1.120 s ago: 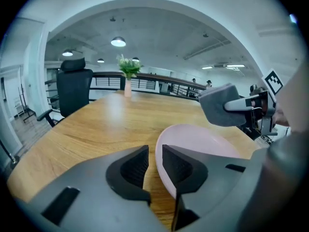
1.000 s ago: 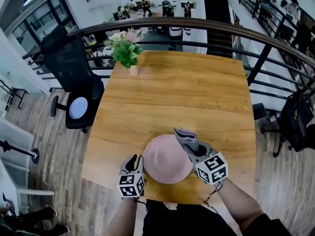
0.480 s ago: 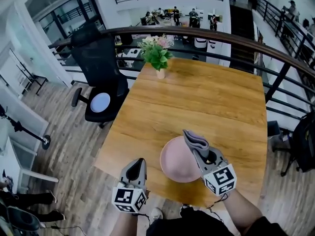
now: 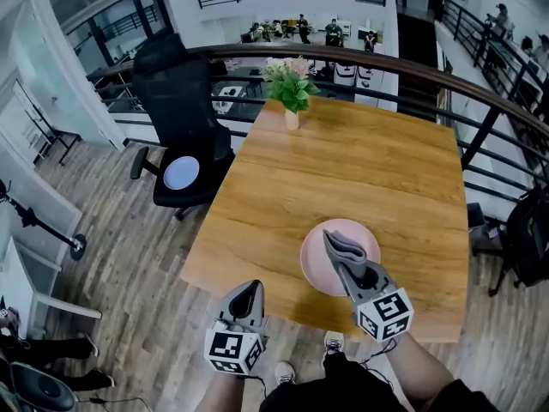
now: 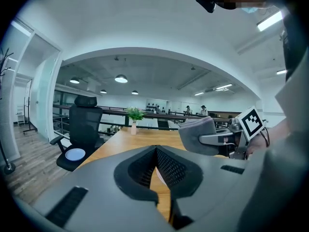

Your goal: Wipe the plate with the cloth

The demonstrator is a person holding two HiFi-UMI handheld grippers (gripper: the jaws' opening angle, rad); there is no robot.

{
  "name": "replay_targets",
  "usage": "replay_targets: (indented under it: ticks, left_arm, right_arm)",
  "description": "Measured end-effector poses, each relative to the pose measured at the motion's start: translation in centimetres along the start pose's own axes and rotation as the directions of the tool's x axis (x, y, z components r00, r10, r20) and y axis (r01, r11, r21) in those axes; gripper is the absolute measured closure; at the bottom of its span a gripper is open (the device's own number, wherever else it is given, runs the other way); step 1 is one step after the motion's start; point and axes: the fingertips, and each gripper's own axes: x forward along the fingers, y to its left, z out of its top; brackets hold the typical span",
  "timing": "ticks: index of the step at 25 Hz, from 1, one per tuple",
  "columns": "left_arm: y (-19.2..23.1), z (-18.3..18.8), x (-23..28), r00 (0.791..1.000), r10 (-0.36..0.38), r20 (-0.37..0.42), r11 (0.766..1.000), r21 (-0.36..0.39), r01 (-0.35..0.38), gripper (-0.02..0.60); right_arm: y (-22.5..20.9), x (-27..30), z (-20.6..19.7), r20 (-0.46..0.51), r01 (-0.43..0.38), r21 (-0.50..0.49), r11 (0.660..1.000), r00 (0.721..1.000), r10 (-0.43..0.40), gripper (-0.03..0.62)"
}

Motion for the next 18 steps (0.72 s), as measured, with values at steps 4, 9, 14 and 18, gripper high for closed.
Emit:
replay_targets:
  ticks: [4, 9, 14, 18]
  left_arm:
    - [0.0, -0.7, -2.6, 0.998, -0.066, -0.004, 0.998, 0.005, 0.066, 0.563]
    - [-1.0, -2.0, -5.7, 0.988, -0.152, -0.002, 0.988, 0.006, 0.152, 0.563]
    - [-3.3, -3.0, -8.4, 0.967, -0.253, -0.001, 0.967, 0.028, 0.253, 0.563]
    - [-5.9, -3.7, -10.3, 0.944, -0.328, -0.019, 0.943, 0.045, 0.329, 0.563]
  right_arm:
    - [3.1, -1.7, -0.5, 0.000, 0.049, 0.025, 0.998, 0.999, -0.049, 0.540]
    - [6.7, -4.9, -1.5, 0.004, 0.114, 0.033, 0.993, 0.993, -0.114, 0.542]
    - [9.3, -9.3, -2.9, 0.011, 0.199, 0.031, 0.979, 0.980, -0.200, 0.542]
    - [10.5, -13.0, -3.8, 0.006, 0.259, 0.040, 0.965, 0.966, -0.260, 0.542]
